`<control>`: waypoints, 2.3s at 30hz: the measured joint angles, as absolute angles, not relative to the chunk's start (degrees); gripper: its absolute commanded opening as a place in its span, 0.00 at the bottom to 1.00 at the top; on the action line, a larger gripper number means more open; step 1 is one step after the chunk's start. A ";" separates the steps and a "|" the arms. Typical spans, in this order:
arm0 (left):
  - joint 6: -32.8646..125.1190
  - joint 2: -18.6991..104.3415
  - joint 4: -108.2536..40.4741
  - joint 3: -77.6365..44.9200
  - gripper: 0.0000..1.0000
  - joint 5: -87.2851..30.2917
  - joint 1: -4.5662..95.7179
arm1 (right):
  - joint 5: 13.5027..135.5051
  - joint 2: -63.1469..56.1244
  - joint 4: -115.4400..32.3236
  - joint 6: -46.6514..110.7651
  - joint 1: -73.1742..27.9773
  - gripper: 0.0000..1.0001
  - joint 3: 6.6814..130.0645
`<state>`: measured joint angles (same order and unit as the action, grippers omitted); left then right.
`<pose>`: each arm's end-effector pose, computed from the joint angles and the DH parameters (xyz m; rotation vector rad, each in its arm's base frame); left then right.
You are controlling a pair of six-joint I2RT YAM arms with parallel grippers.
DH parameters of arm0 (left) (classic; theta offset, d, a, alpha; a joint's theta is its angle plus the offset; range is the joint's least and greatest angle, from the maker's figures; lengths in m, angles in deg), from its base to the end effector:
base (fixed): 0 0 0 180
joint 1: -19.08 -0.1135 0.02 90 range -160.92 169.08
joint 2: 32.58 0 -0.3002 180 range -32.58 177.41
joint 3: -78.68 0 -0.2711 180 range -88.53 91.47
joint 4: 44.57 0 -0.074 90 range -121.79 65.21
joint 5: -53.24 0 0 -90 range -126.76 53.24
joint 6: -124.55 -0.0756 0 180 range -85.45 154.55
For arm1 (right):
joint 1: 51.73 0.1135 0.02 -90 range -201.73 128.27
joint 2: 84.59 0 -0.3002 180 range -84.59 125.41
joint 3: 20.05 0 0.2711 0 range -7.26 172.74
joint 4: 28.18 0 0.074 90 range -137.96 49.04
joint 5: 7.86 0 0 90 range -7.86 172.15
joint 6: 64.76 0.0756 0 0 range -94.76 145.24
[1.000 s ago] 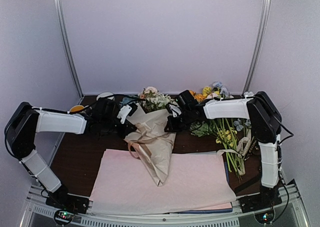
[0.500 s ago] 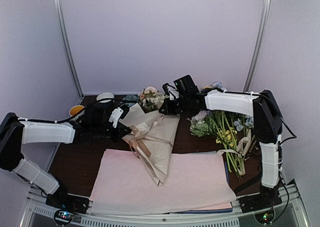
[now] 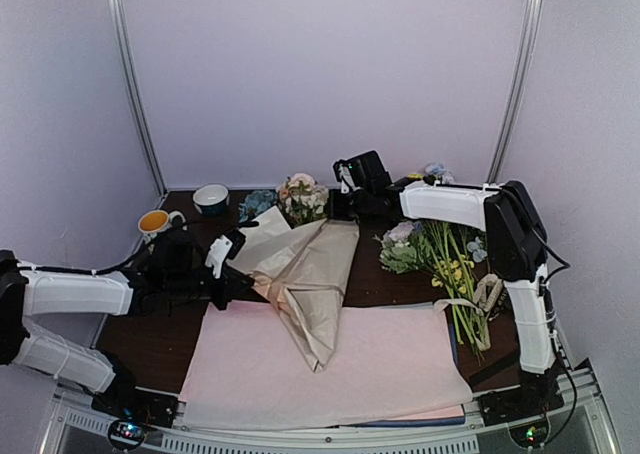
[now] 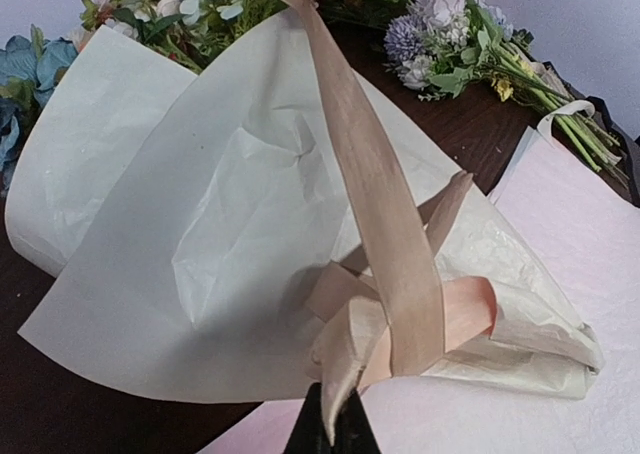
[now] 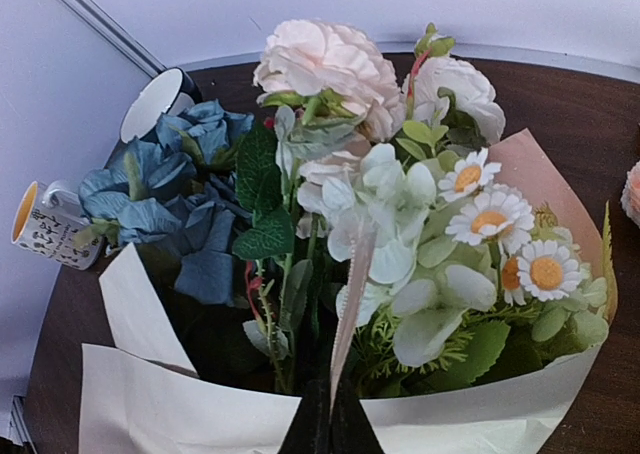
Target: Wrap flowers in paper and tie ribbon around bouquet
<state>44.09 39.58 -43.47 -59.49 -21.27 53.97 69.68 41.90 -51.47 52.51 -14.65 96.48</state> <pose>0.2241 -0.1809 0.1858 0.6411 2.0923 -0.7374 0.4602 0.3682 0.2269 -0.3270 2.2469 0.8614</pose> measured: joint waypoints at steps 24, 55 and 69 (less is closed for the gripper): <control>33.75 46.64 -23.29 -31.75 0.49 -18.26 56.27 | 69.06 41.75 -51.22 52.09 -14.21 0.00 91.50; 12.85 74.26 -10.01 -18.29 0.09 -29.18 65.90 | 66.09 33.66 -48.56 51.37 -14.21 0.00 79.46; 13.14 70.57 -15.91 -23.40 0.00 -32.14 66.06 | 56.39 33.03 -45.76 50.61 -13.27 0.00 76.05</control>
